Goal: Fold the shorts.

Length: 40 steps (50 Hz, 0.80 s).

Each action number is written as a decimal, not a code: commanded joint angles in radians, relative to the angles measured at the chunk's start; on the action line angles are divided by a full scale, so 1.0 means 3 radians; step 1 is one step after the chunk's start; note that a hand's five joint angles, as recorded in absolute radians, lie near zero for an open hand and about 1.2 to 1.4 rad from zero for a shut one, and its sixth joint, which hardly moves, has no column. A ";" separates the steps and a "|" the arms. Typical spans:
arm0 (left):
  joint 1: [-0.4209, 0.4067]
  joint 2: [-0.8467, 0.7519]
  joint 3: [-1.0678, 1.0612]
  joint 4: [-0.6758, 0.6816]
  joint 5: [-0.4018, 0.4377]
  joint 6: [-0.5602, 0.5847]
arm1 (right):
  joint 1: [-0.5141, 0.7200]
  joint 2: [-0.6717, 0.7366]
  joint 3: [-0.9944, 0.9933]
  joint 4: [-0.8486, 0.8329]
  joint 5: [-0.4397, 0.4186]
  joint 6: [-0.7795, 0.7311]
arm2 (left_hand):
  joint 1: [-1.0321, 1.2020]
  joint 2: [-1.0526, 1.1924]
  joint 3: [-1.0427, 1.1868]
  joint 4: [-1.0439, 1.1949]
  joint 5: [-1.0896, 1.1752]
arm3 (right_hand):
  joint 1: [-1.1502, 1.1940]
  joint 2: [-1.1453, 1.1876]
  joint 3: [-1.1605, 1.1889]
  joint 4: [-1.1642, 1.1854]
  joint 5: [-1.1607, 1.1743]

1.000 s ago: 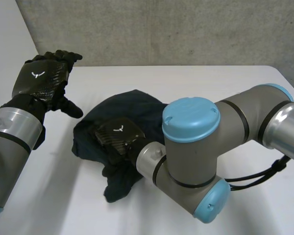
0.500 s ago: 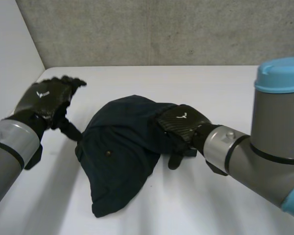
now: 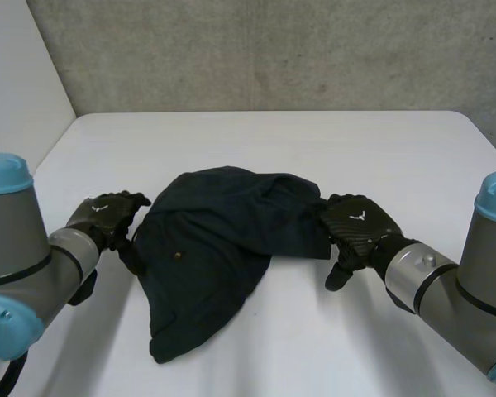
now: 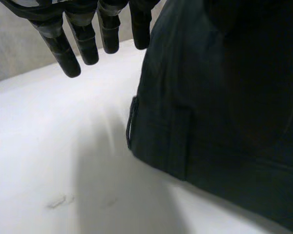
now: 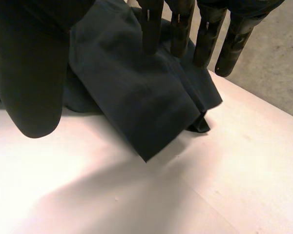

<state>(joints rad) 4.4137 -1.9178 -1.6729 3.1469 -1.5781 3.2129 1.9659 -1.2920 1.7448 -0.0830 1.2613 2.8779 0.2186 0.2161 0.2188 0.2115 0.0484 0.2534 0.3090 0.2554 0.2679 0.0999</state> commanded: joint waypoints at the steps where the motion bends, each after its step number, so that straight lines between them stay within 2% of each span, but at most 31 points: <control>1: 0.0045 -0.0479 0.0294 0.0044 0.0029 -0.0227 | -0.0054 0.0006 0.0028 -0.0030 0.0019 -0.0138 | 0.0918 0.0927 0.0918 0.0942 0.0904 | 0.0026 -0.0159 0.0019 -0.0023 -0.0044; 2: 0.0045 -0.0510 0.0325 0.0044 0.0024 -0.0232 | -0.0054 0.0011 0.0028 -0.0030 0.0019 -0.0149 | 0.1397 0.1405 0.1397 0.1421 0.1383 | 0.0026 -0.0159 0.0019 -0.0023 -0.0044; 5: 0.0065 -0.0566 0.0416 0.0064 0.0004 -0.0268 | -0.0049 0.0022 0.0034 -0.0035 0.0024 -0.0174 | 0.3918 0.3926 0.3918 0.3942 0.3904 | 0.0026 -0.0159 0.0019 -0.0023 -0.0044; 12: 0.0223 -0.0490 0.0585 0.0161 -0.0078 -0.0243 | -0.0049 0.0027 0.0049 -0.0051 0.0024 -0.0179 | 0.3926 0.3934 0.3925 0.3949 0.3911 | 0.0026 -0.0159 0.0019 -0.0023 -0.0044; 17: 0.0479 -0.0036 0.0876 0.0431 -0.0425 -0.0085 | -0.0049 0.0027 0.0049 -0.0056 0.0024 -0.0179 | 0.3926 0.3934 0.3925 0.3949 0.3911 | 0.0026 -0.0160 0.0019 -0.0023 -0.0044; 22: 0.0418 0.0287 0.1168 0.0621 -0.0446 0.0207 | -0.0034 0.0032 0.0044 -0.0086 0.0050 -0.0179 | 0.3926 0.3934 0.3925 0.3949 0.3911 | 0.0026 -0.0159 0.0019 -0.0023 -0.0044; 27: -0.0052 0.0308 0.1250 0.0780 -0.0288 0.0263 | -0.0039 0.0037 0.0049 -0.0086 0.0060 -0.0184 | 0.3926 0.3934 0.3925 0.3949 0.3911 | 0.0016 -0.0169 0.0009 -0.0032 -0.0054; 28: -0.0225 0.0288 0.1230 0.0866 -0.0207 0.0274 | -0.0049 0.0032 0.0049 -0.0086 0.0065 -0.0179 | 0.3926 0.3934 0.3925 0.3949 0.3911 | 0.0016 -0.0169 0.0009 -0.0032 -0.0054; 31: -0.0481 0.0181 0.1189 0.0994 -0.0058 0.0284 | -0.0064 0.0032 0.0049 -0.0097 0.0070 -0.0179 | 0.3926 0.3934 0.3925 0.3949 0.3911 | 0.0016 -0.0169 0.0009 -0.0032 -0.0054; 36: -0.1165 -0.0330 0.1143 0.1056 0.0218 0.0422 | -0.0212 0.0012 0.0044 -0.0137 0.0132 -0.0169 | 0.3926 0.3934 0.3925 0.3949 0.3911 | 0.0016 -0.0169 0.0009 -0.0032 -0.0054; 40: -0.1560 -0.0718 0.1138 0.1046 0.0239 0.0590 | -0.0330 -0.0004 0.0039 -0.0158 0.0213 -0.0149 | 0.3926 0.3934 0.3925 0.3949 0.3911 | 0.0016 -0.0169 0.0009 -0.0032 -0.0054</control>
<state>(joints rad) 4.1553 -1.9431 -1.3190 3.4569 -1.5529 3.3251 1.9194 -1.2860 1.7586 -0.1197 1.2940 2.8262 1.1309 1.1936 1.1803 1.1990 0.9855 0.2534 0.3090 0.2554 0.2679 0.1000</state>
